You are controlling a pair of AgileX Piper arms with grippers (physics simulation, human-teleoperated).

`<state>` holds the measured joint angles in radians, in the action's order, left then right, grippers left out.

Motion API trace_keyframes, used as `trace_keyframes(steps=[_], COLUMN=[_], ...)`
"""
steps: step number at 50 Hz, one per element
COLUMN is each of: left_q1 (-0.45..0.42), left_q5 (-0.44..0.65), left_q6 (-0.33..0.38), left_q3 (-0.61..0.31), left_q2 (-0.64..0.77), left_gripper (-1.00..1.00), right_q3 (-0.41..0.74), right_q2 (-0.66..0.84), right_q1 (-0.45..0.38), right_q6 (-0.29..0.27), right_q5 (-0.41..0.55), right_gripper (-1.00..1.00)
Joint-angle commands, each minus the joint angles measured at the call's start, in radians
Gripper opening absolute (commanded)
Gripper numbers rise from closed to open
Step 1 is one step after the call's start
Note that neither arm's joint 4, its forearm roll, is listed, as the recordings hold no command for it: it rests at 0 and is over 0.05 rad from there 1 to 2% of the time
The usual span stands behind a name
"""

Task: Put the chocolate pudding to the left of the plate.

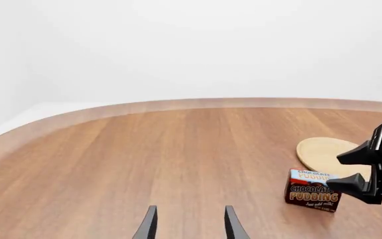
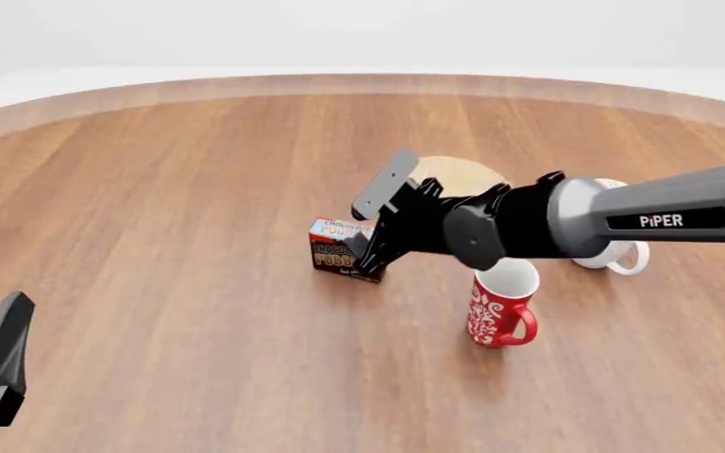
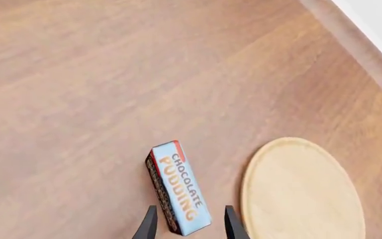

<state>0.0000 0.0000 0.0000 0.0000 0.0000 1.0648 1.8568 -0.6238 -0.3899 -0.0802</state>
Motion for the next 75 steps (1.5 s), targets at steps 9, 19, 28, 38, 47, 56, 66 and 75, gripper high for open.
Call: trace_keyframes(steps=[9, 19, 28, 38, 47, 56, 66, 75], left_q1=[0.0, 0.0, 0.0, 0.0, 0.0, 0.0, 0.0, 0.0], left_q5=[0.0, 0.0, 0.0, 0.0, 0.0, 0.0, 0.0, 0.0], left_q6=[0.0, 0.0, 0.0, 0.0, 0.0, 0.0, 0.0, 0.0], left_q3=[0.0, 0.0, 0.0, 0.0, 0.0, 0.0, 0.0, 0.0], left_q2=[0.0, 0.0, 0.0, 0.0, 0.0, 0.0, 0.0, 0.0], left_gripper=[1.0, 1.0, 1.0, 1.0, 1.0, 1.0, 1.0, 1.0], right_q3=[0.022, 0.024, 0.034, 0.05, 0.062, 0.067, 0.066, 0.015], right_q2=[0.067, 0.077, 0.093, 0.106, 0.136, 0.145, 0.144, 0.093], right_q1=[0.003, 0.002, -0.001, 0.001, -0.002, 0.0, 0.001, -0.054], right_q6=[0.001, -0.002, 0.002, 0.0, 0.007, 0.009, -0.003, 0.052], right_q5=[-0.026, -0.026, -0.028, -0.022, -0.024, -0.027, -0.042, -0.054], right_gripper=[1.0, 1.0, 1.0, 1.0, 1.0, 1.0, -1.0, -1.0])
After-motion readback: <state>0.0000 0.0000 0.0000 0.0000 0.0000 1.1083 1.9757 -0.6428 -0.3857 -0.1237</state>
